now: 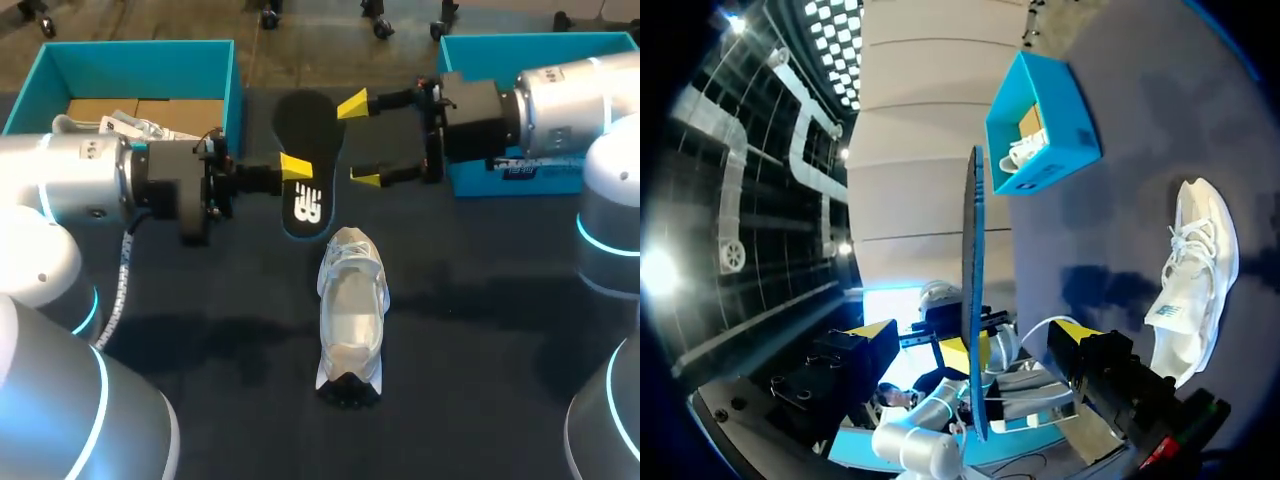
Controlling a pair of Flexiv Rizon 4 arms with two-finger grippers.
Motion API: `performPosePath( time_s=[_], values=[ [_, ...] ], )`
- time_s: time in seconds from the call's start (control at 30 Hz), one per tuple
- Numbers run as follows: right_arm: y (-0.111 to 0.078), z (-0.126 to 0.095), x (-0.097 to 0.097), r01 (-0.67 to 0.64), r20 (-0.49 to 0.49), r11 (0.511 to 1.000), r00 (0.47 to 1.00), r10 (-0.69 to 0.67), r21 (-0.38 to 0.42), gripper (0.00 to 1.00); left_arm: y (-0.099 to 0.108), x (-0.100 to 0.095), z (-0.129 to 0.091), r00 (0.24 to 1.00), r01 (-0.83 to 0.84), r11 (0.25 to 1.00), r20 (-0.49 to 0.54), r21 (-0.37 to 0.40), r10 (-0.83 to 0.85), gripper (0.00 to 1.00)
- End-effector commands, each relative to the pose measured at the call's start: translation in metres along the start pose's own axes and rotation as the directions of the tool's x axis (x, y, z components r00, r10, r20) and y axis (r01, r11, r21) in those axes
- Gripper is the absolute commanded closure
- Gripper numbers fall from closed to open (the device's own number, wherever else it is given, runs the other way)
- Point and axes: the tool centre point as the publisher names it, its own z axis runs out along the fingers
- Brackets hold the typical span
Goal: Take the shoe out of the shoebox, open the shoe tongue, remove and reinsert the insole, then place the shoe into the shoebox
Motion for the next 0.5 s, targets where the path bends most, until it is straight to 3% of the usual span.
performPosePath(
  time_s=[0.03, 0.23, 0.27, 0.33, 0.4, 0.47, 0.5],
  values=[
    [-0.0005, 0.0142, -0.0011, 0.001, -0.007, 1.0, 1.0, -0.001, -0.018, 0.0, 0.0058, 0.0046, 0.0096, 1.0, 0.001, 1.0, 0.01, -0.014, -0.001, 1.0],
    [-0.0037, 0.0184, -0.0048, -0.015, -0.011, 1.0, 1.0, 0.014, -0.02, 0.0, 0.0085, 0.0085, 0.0113, 1.0, 0.003, 1.0, 0.01, -0.021, -0.002, 1.0],
    [-0.0039, 0.0189, -0.005, -0.018, -0.01, 1.0, 1.0, 0.018, -0.019, 0.07, 0.0085, 0.0088, 0.0116, 1.0, 0.002, 1.0, 0.009, -0.02, -0.002, 1.0],
    [-0.0046, 0.0203, -0.0053, -0.022, -0.007, 1.0, 1.0, 0.022, -0.02, 0.5, 0.0086, 0.0093, 0.0122, 1.0, 0.007, 1.0, 0.011, -0.02, -0.006, 1.0],
    [-0.0053, 0.0215, -0.0051, -0.017, 0.0, 1.0, 1.0, 0.017, -0.017, 0.51, 0.009, 0.0094, 0.0125, 1.0, 0.007, 1.0, 0.011, -0.02, -0.007, 1.0],
    [-0.0059, 0.0226, -0.0057, -0.016, 0.005, 1.0, 1.0, 0.017, -0.016, 0.41, 0.0092, 0.0093, 0.0129, 1.0, 0.005, 1.0, 0.01, -0.017, -0.005, 1.0],
    [-0.0063, 0.0228, -0.0066, -0.017, 0.004, 1.0, 1.0, 0.017, -0.02, 0.43, 0.0093, 0.0093, 0.013, 1.0, 0.005, 1.0, 0.009, -0.016, -0.005, 1.0]
  ],
)
